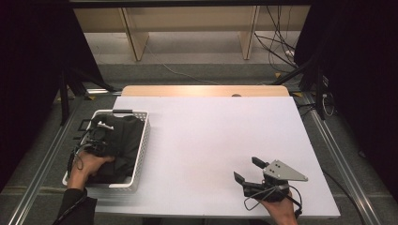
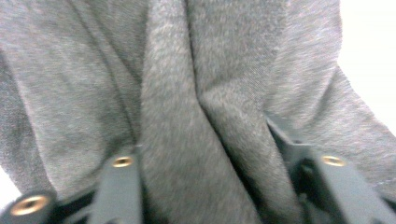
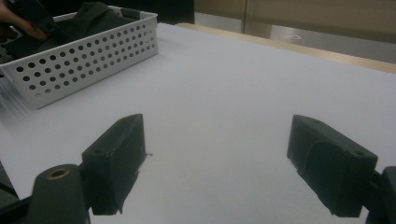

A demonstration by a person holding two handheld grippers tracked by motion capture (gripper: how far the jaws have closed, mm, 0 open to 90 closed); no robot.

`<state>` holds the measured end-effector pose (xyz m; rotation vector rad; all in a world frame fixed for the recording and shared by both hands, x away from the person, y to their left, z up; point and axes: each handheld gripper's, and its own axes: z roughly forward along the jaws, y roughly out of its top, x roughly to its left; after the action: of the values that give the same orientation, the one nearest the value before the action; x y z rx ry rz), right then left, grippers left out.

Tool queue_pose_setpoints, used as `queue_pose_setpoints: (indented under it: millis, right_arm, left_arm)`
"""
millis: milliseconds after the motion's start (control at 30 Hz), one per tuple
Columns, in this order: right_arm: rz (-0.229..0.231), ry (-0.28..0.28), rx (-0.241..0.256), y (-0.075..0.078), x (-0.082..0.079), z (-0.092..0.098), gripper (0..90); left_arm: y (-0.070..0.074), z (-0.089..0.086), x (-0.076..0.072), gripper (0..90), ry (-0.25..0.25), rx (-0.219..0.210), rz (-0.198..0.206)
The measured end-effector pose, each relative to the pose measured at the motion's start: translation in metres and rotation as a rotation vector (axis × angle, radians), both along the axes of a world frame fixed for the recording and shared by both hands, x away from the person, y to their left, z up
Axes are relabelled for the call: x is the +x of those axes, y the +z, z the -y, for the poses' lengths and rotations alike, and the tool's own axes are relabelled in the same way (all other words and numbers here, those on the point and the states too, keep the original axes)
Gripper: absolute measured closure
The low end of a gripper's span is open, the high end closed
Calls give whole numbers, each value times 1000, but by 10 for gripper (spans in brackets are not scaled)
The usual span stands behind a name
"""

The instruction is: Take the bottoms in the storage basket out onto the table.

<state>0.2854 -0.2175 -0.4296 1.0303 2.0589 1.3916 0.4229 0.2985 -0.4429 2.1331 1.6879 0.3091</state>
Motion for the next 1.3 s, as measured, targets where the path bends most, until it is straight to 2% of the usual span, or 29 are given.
queue_pose_setpoints:
  millis: [33,100,167,333,367,467,600,733,1000,1300]
  right_arm:
    - [0,0,0,0,0,0,205]
    - [0,-1,1,1,0,0,206]
    - [0,-1,3,1,0,1,205]
    - [0,-6,7,1,1,2,208]
    - [1,-8,11,1,1,3,209]
    - [2,-11,12,2,1,4,209]
    - [2,-15,14,2,1,6,209]
    - [1,-20,20,3,1,7,209]
    - [-3,-23,23,3,1,7,211]
    - [-3,-23,22,3,1,8,211]
  left_arm:
    - [1,-2,-1,547,-1,-29,14]
    - [4,-7,-2,647,7,-100,34]
    - [5,-13,-3,684,12,-161,40]
    - [10,-20,-4,703,19,-235,53]
    - [16,-23,-5,714,14,-276,66]
    - [23,-26,-8,719,13,-300,82]
    - [31,-35,-12,733,11,-426,113]
    - [35,-44,-14,739,24,-519,144]
    - [56,-56,-23,743,29,-683,261]
    - [70,-58,-29,746,50,-813,365]
